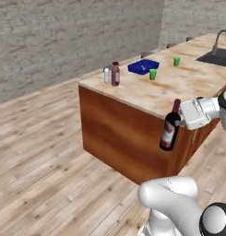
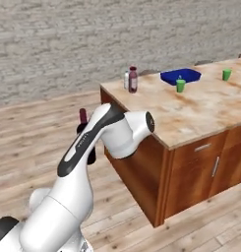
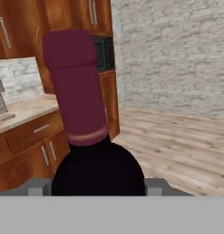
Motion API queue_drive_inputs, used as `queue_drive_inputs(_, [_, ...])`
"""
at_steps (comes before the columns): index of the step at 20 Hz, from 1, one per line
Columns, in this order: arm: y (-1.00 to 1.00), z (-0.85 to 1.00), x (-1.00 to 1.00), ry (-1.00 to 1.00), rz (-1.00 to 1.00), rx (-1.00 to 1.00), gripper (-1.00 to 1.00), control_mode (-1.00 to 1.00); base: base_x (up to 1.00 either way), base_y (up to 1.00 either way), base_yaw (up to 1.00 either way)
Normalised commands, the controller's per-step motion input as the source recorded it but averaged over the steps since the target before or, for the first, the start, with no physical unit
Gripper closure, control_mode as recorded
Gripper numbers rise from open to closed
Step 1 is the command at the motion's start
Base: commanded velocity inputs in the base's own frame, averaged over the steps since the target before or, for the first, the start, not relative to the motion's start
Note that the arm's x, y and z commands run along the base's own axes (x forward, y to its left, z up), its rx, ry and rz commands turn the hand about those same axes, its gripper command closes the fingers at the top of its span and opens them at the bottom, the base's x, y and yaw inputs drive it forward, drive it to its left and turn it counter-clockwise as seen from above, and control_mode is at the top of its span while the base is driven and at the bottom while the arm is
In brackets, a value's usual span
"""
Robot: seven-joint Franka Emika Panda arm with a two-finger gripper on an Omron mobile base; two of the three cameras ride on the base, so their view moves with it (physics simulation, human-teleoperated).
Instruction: Place the drinks on the dining counter in a tight cluster.
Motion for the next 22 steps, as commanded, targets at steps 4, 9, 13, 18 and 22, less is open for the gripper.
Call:
queue_drive_inputs(4, [0.00,0.00,0.00,0.00,0.00,0.00,1.00,1.00,0.94,0.32,-0.64])
queue_drive_inputs(9, [0.00,0.00,0.00,0.00,0.00,0.00,1.00,1.00,0.89,0.42,-0.59])
queue_drive_inputs(13, [0.00,0.00,0.00,0.00,0.00,0.00,1.00,1.00,0.67,0.74,-0.55])
queue_drive_inputs(18, [0.00,0.00,0.00,0.00,0.00,0.00,1.00,1.00,0.28,0.99,-0.45])
queue_drive_inputs(22, [0.00,0.00,0.00,0.00,0.00,0.00,1.00,1.00,0.39,0.99,-0.40])
